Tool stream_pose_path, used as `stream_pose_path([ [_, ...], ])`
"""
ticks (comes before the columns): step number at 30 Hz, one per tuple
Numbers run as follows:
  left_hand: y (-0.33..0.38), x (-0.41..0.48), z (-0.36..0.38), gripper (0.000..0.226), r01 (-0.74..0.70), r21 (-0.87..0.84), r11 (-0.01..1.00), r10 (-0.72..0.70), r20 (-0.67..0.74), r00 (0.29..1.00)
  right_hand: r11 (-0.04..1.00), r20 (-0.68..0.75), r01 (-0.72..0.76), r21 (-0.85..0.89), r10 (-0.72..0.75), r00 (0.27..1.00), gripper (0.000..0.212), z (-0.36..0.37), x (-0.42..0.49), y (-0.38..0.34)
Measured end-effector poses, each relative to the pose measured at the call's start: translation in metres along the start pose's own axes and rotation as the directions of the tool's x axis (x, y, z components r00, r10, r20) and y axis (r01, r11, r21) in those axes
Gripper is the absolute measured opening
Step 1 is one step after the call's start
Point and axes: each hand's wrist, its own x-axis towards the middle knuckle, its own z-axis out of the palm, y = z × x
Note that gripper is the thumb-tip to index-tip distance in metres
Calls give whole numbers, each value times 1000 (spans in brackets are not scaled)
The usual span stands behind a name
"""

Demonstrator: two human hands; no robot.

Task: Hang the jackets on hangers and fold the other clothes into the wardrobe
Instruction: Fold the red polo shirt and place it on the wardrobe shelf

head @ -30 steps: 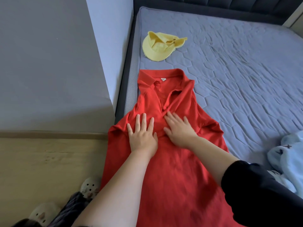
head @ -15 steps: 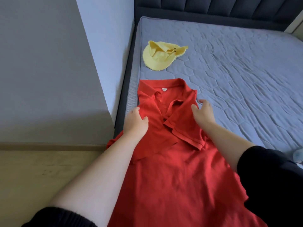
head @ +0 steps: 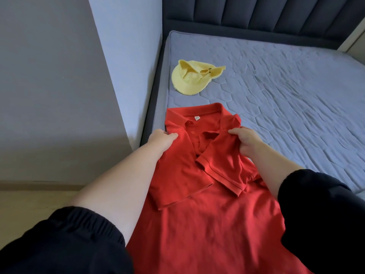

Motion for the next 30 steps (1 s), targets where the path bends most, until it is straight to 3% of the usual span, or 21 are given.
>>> stream_pose_path([
  [2,1,-1,2,48,129,-171,977,-120,64,991,999,73,36,-2,-36,997,23,-4,-12,-6],
  [4,4,-9,6,37,126,-267,956,-123,30,992,989,128,131,-66,-122,984,27,-10,-25,-13],
  [7,5,-34,9,10,-198,-170,965,151,-258,954,919,119,335,-209,-317,941,37,-21,-50,-17],
  [10,-20,-69,2,23,-511,84,855,493,-433,754,853,94,438,-283,-430,898,38,-39,-75,-2],
  [12,-55,-87,2,29,-628,340,700,713,-385,587,746,85,480,-462,-501,861,34,-59,-85,22],
  [13,-74,-95,3,32,-634,440,635,772,-343,535,663,100,481,-574,-527,844,30,-70,-88,37],
  [14,-95,-101,2,34,-614,504,607,791,-307,530,611,102,444,-655,-510,854,27,-80,-91,55],
  [16,-123,-113,0,32,-542,520,660,734,-293,613,624,43,319,-713,-414,909,30,-96,-103,82],
  [17,-129,-119,-2,32,-482,479,733,655,-306,691,679,2,264,-685,-361,933,37,-100,-109,92],
  [20,-125,-135,0,35,-296,264,918,372,-315,873,889,-135,103,-447,-181,974,43,-103,-125,102],
  [23,-103,-157,7,22,-117,130,985,159,-385,909,947,-195,100,-305,-165,967,29,-97,-133,94],
  [25,-94,-162,13,36,10,51,999,8,-348,938,957,-230,108,-268,-172,958,20,-90,-137,84],
  [28,-97,-165,22,66,150,115,982,-127,-184,975,943,-250,16,-332,-104,963,43,-84,-132,73],
  [30,-100,-171,21,63,207,114,972,-190,-144,971,958,-207,-123,-259,69,976,45,-79,-140,67],
])
